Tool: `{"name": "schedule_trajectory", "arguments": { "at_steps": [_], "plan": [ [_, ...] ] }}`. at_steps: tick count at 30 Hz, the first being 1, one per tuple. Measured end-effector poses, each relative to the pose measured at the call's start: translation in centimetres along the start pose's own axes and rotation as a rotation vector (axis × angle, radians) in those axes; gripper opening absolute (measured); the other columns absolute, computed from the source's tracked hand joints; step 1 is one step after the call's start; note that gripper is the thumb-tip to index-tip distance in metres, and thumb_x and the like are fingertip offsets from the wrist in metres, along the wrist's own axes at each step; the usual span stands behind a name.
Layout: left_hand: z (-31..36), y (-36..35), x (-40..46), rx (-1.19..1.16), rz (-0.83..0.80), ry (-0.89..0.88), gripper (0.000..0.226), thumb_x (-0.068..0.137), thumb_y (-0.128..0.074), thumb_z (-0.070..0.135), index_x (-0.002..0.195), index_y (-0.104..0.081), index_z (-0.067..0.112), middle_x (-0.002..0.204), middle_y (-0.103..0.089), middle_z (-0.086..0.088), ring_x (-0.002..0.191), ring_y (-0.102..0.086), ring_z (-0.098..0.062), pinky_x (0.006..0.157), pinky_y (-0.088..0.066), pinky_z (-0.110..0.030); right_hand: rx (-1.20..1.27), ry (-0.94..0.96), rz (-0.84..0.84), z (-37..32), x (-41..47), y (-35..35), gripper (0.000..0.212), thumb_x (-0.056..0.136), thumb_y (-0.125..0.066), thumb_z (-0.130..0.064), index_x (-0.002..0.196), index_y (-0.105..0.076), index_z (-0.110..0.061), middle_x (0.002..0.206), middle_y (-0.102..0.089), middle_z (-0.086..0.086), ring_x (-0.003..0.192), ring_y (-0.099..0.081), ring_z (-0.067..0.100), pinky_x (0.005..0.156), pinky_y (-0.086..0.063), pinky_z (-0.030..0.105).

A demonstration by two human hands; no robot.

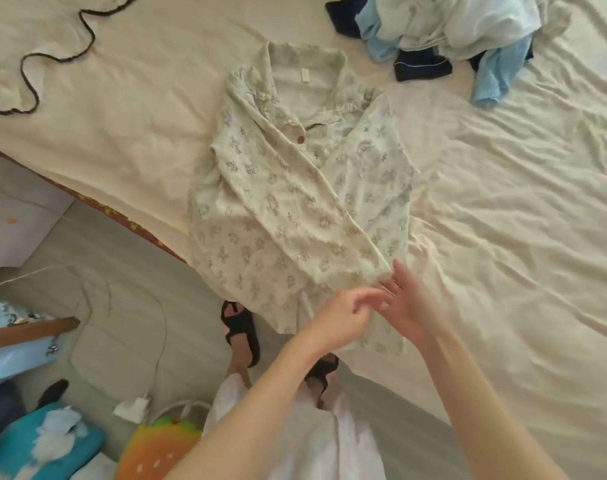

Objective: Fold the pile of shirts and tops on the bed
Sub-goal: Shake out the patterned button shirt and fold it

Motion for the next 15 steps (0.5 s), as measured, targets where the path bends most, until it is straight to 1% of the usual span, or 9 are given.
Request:
{"name": "schedule_trajectory", "arguments": {
  "at_steps": [2,3,4,5,7,8,11,13,15],
  "plan": [
    [-1.9,1.2,-0.7,-0.035,0.075,0.061,0.039,0.097,-0.034,0.005,0.121,-0.058,0.024,0.111,-0.060,0.018,0.104,-0.055,-0.007,0.088,-0.044,-0.014,-0.058,-0.026,0.000,-0.1,1.2,-0.2,0.014,0.092,-0.056,-0.024,0.098,-0.057,-0.011,0.101,-0.062,0.008,0.095,-0.061,0.021,0.085,-0.051,0.036],
    [-2.7,1.7,-1.1,-0.031,0.105,0.097,0.036,0.098,-0.034,0.007,0.122,-0.056,0.023,0.109,-0.059,0.018,0.101,-0.055,-0.007,0.082,-0.042,-0.011,-0.130,-0.033,0.013,-0.1,1.9,-0.2,0.011,0.093,-0.056,-0.023,0.097,-0.058,-0.013,0.106,-0.061,0.009,0.100,-0.060,0.022,0.091,-0.049,0.038],
    [-3.4,2.1,-1.2,-0.017,0.129,0.127,0.035,0.099,-0.035,0.009,0.124,-0.055,0.022,0.110,-0.058,0.018,0.104,-0.054,-0.006,0.082,-0.041,-0.011,-0.212,-0.035,0.044,0.0,2.5,0.0,0.011,0.093,-0.057,-0.025,0.095,-0.060,-0.014,0.109,-0.062,0.009,0.104,-0.059,0.023,0.095,-0.048,0.040],
    [-4.0,2.5,-1.3,0.001,0.144,0.151,0.034,0.100,-0.035,0.010,0.126,-0.053,0.022,0.113,-0.058,0.016,0.109,-0.052,-0.004,0.087,-0.040,-0.012,-0.282,-0.037,0.086,0.2,3.1,0.3,0.015,0.091,-0.060,-0.029,0.096,-0.061,-0.015,0.113,-0.061,0.008,0.108,-0.058,0.024,0.097,-0.047,0.041],
    [-5.2,3.1,-1.5,0.055,0.144,0.194,0.034,0.100,-0.036,0.012,0.130,-0.051,0.020,0.122,-0.056,0.011,0.115,-0.047,-0.002,0.094,-0.035,-0.016,-0.389,-0.037,0.165,0.8,4.2,1.1,0.030,0.088,-0.065,-0.033,0.105,-0.059,-0.009,0.116,-0.060,0.008,0.111,-0.056,0.025,0.098,-0.047,0.044],
    [-5.7,3.2,-1.4,0.079,0.134,0.210,0.034,0.101,-0.036,0.013,0.131,-0.049,0.019,0.126,-0.055,0.010,0.116,-0.046,-0.001,0.096,-0.034,-0.017,-0.443,-0.029,0.193,1.1,4.3,1.4,0.029,0.089,-0.064,-0.031,0.106,-0.057,-0.008,0.113,-0.059,0.011,0.109,-0.056,0.026,0.099,-0.047,0.045],
    [-6.6,3.1,-1.0,0.108,0.126,0.250,0.034,0.100,-0.037,0.013,0.132,-0.049,0.018,0.127,-0.054,0.008,0.117,-0.046,-0.004,0.096,-0.034,-0.017,-0.505,0.029,0.270,1.6,4.7,2.9,0.007,0.091,-0.057,-0.012,0.092,-0.055,-0.006,0.117,-0.058,0.022,0.102,-0.061,0.029,0.096,-0.048,0.048],
    [-6.9,3.0,-0.9,0.090,0.148,0.269,0.033,0.100,-0.037,0.013,0.130,-0.051,0.018,0.124,-0.056,0.007,0.116,-0.049,-0.006,0.094,-0.036,-0.019,-0.504,0.056,0.305,1.5,4.7,4.0,0.006,0.090,-0.055,-0.008,0.088,-0.058,-0.003,0.111,-0.064,0.019,0.096,-0.065,0.027,0.090,-0.053,0.043],
    [-6.9,2.9,-1.1,0.043,0.178,0.281,0.031,0.100,-0.037,0.013,0.125,-0.053,0.019,0.117,-0.058,0.008,0.110,-0.054,-0.011,0.091,-0.043,-0.023,-0.529,0.062,0.331,1.0,4.6,4.9,0.011,0.091,-0.053,-0.008,0.093,-0.058,0.002,0.098,-0.066,0.012,0.079,-0.068,0.021,0.081,-0.055,0.036]
  ]
}}
Point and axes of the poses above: each hand's wrist, its own x-axis towards the middle knuckle, its own y-axis out of the back of the hand, z = x × y, the point moved 5 cm from there along x, towards the middle knuckle
